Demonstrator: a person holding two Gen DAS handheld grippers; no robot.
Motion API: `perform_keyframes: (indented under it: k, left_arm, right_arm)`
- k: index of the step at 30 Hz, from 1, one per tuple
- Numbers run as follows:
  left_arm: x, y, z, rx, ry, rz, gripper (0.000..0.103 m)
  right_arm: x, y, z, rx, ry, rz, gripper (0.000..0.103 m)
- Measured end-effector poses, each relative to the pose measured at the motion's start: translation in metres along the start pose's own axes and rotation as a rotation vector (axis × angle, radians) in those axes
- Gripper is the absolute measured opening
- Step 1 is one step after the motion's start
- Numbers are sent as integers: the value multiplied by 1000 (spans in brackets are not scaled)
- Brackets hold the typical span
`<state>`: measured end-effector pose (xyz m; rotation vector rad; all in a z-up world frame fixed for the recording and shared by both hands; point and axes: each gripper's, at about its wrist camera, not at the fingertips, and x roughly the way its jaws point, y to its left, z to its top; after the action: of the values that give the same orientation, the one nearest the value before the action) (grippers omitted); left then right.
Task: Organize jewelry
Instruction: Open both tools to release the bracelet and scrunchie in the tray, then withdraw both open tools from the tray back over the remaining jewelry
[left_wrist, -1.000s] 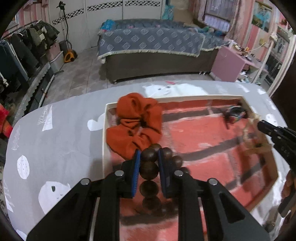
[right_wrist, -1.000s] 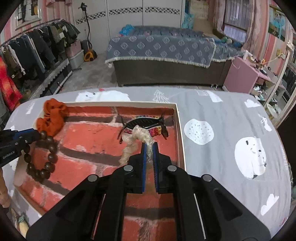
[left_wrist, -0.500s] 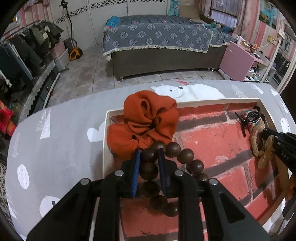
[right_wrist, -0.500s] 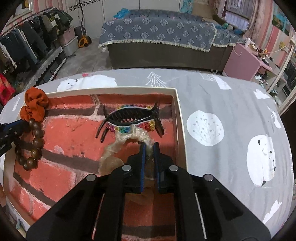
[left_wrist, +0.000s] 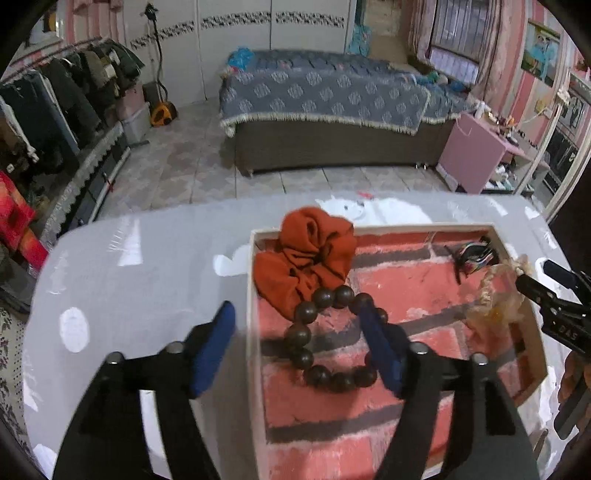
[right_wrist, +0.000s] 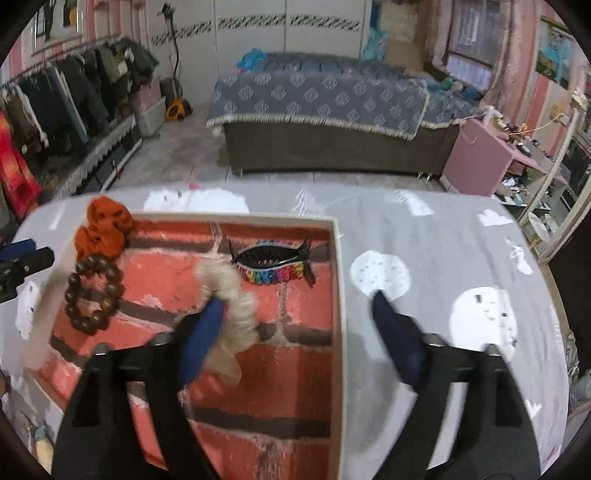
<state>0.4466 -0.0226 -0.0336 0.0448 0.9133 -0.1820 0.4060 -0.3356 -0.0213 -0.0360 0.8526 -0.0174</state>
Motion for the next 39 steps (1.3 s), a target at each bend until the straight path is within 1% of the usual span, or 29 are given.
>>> perform_keyframes:
  k: [2,3,4,5,6,8,12,16,22,25,29,33,36,39]
  left_arm:
    - [-15,3,-3,-3,-15,-2,71]
    - [-23,6,-6,-5,-26,1,75]
    - [-27,8,-7,-6,-34,8,88]
    - [-38,11,-12,-8,-59,38,93]
    - [-46,14,-17,-7,-82,58,94]
    - [-56,15,-25,1,-99,71,94]
    - [-78,27,-43,4,-122,65,94]
    - [-97,37,-58,4,-139,60,94]
    - [-122,42,-82,18,-174,103,94]
    - [-133,42,-97,17,-191,91,94]
    - [-140,39,-115,25,-191,74,95]
    - [-144,39,-131,35,-178,62,95]
    - [-148,48,-144,32,-164,74,95]
    - [-149,62,-152,13,-156,80,95]
  right_arm:
    - [-16,-4,-4,10,-33,-3,99]
    - [-23,-5,-6,12,-45,-8,99]
    - [-29,-5,-9,11,-55,-12,99]
    - [-36,-7,-13,10,-63,-15,99]
    - [-43,-9,-18,10,-69,-22,99]
    - [-54,-13,-28,13,-75,-36,99]
    - [-79,-21,-47,10,-104,-49,99]
    - [-103,-24,-66,15,-128,-31,99]
    - [-130,-24,-89,36,-160,-16,99]
    - [-139,-22,-103,55,-171,-11,99]
    - [-149,-20,-122,79,-179,1,99]
    - [-156,-16,-140,95,-174,-14,99]
    - [-162,-10,-152,98,-165,2,99]
    - [-167,-3,-163,100,-165,-12,99]
